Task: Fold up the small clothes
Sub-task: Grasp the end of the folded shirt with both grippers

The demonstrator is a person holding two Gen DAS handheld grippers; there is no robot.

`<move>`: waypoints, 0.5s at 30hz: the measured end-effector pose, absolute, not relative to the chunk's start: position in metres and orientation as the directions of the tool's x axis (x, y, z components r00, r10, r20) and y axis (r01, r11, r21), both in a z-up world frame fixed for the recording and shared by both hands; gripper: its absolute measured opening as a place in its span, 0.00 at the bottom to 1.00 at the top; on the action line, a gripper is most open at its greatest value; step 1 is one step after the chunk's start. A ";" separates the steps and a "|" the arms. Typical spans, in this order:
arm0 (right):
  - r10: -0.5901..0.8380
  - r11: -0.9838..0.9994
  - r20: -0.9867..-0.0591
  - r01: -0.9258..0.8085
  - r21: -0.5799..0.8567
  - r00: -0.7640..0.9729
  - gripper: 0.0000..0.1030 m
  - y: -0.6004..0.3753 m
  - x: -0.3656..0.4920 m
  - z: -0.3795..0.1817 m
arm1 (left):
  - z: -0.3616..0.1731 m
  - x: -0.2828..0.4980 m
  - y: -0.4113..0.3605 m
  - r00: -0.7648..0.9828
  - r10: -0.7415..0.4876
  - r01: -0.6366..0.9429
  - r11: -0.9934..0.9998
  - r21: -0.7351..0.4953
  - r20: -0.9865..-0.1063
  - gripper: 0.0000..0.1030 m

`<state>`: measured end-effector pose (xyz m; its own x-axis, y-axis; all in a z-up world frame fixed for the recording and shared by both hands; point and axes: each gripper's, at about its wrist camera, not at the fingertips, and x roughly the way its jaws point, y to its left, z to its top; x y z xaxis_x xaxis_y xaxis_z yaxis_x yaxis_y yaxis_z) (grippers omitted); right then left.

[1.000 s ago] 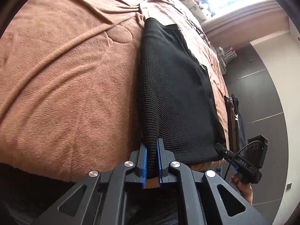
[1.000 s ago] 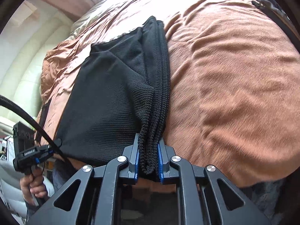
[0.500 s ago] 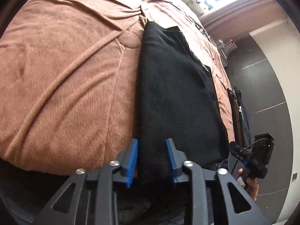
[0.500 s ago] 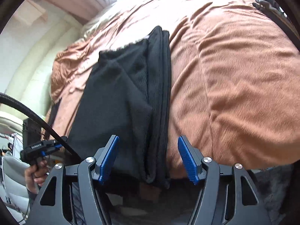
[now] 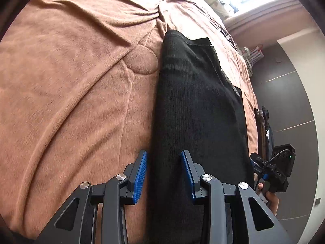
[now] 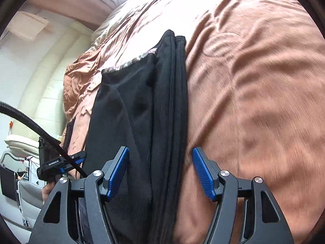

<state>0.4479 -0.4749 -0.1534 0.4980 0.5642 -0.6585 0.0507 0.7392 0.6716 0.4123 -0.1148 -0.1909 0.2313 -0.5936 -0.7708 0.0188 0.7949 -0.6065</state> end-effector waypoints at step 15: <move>0.642 0.692 -0.611 -0.007 0.722 0.462 0.52 -0.463 0.552 -0.179 | -0.198 0.503 -0.135 0.210 -0.582 0.007 0.804 -0.594 -0.786 0.34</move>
